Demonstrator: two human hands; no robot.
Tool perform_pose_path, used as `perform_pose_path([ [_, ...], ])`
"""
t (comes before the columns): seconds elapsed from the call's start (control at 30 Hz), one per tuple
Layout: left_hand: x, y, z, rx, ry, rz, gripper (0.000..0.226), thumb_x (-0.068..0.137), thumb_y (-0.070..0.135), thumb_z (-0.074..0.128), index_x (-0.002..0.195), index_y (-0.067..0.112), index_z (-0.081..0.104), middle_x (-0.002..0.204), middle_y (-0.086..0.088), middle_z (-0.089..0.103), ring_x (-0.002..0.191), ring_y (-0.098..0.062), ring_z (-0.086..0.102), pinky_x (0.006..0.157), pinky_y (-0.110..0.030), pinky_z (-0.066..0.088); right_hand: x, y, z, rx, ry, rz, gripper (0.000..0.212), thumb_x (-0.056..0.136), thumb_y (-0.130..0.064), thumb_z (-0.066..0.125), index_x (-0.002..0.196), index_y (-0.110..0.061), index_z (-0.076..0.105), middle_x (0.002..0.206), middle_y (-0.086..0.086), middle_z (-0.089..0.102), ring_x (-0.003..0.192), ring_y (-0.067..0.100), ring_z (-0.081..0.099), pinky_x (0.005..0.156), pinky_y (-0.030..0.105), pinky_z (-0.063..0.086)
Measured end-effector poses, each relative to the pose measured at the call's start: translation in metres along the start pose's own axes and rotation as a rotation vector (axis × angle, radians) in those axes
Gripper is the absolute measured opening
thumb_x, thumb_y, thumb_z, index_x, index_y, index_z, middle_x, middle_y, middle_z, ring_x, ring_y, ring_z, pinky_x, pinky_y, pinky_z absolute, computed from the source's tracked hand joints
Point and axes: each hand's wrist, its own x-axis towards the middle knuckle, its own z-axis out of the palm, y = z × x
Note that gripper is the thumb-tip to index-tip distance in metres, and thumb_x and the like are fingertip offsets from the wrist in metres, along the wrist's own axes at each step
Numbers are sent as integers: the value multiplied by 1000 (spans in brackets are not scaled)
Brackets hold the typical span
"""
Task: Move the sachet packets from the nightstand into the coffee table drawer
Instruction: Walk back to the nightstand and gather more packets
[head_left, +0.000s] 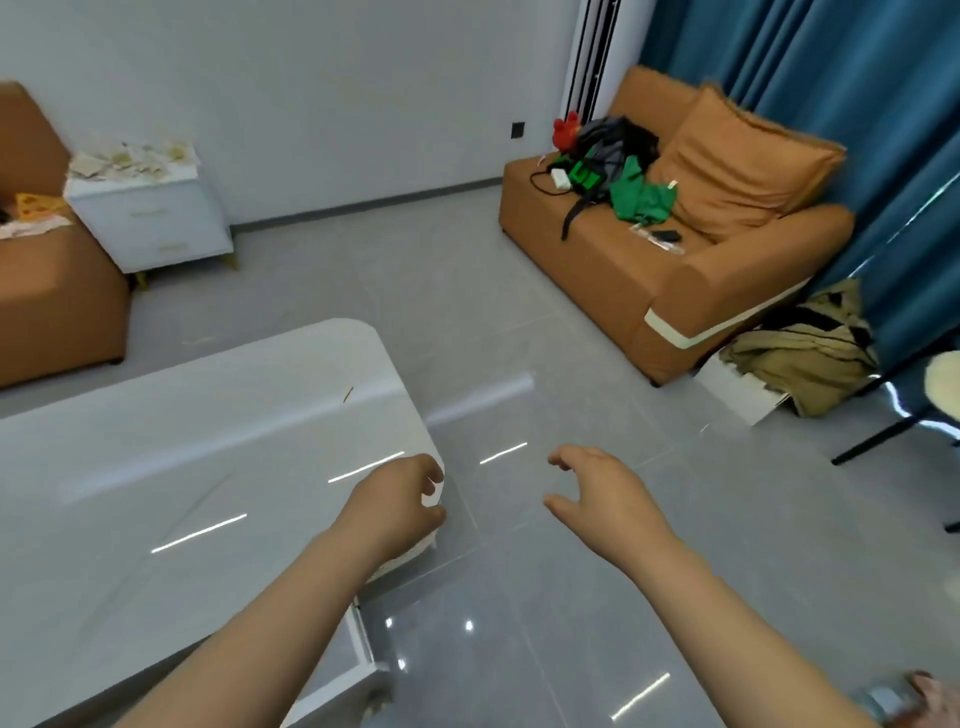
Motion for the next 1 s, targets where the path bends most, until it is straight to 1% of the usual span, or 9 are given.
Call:
perform_pose_path([
  [0.13,41,49,-11,16,1,71,36,85,27,64,120,23,56,114,6,62,102,-15,59,88,-29,49,26,36,-44,-59,21,20,45,90,-33,60,132,-22,49,132,-2,53,118,15,52,92,22,38],
  [0.23,84,82,-21,10,33,116,35,84,28,64,117,23,57,112,8,63,98,-14,59,87,-30,49,57,58,-78,-68,80,26,45,90,-33,60,132,-23,49,133,-3,52,119,14,51,93,23,39],
  [0.37,149,121,-41,-6,65,178,35,85,29,65,118,23,57,112,8,62,96,-12,58,78,-22,43,115,76,-122,-109,136,8,45,88,-32,61,131,-22,50,131,-1,54,118,17,52,95,29,43],
  [0.47,199,146,-60,5,91,210,37,85,29,65,119,22,56,114,8,62,101,-14,59,83,-25,47,162,87,-155,-146,155,1,45,88,-31,61,131,-21,51,129,-1,54,116,17,53,93,32,46],
  [0.57,245,169,-81,30,92,226,37,85,31,64,120,23,55,115,9,62,103,-14,59,88,-26,48,207,96,-188,-178,156,5,45,88,-32,60,131,-22,51,128,-3,54,114,16,54,90,29,45],
  [0.67,292,190,-103,48,111,252,38,85,31,64,121,24,55,116,9,62,105,-13,59,87,-25,47,252,104,-217,-190,179,-5,44,87,-34,61,129,-24,52,125,-3,55,109,15,55,82,25,43],
  [0.73,322,202,-116,32,128,259,37,85,31,65,120,23,56,115,8,62,104,-13,59,87,-26,48,282,112,-233,-184,196,-16,43,87,-35,62,128,-25,53,123,-4,56,107,14,56,81,24,44],
  [0.87,378,217,-139,42,136,245,38,85,33,64,121,25,55,116,9,61,104,-13,58,86,-27,49,346,125,-260,-172,189,-45,45,87,-36,63,129,-25,52,127,-5,55,111,14,55,84,22,42],
  [1.0,441,228,-161,41,180,205,38,85,34,64,121,26,54,115,10,61,103,-13,58,85,-27,48,422,132,-282,-151,171,-111,45,88,-33,63,130,-23,52,128,-4,54,113,14,54,91,27,46],
])
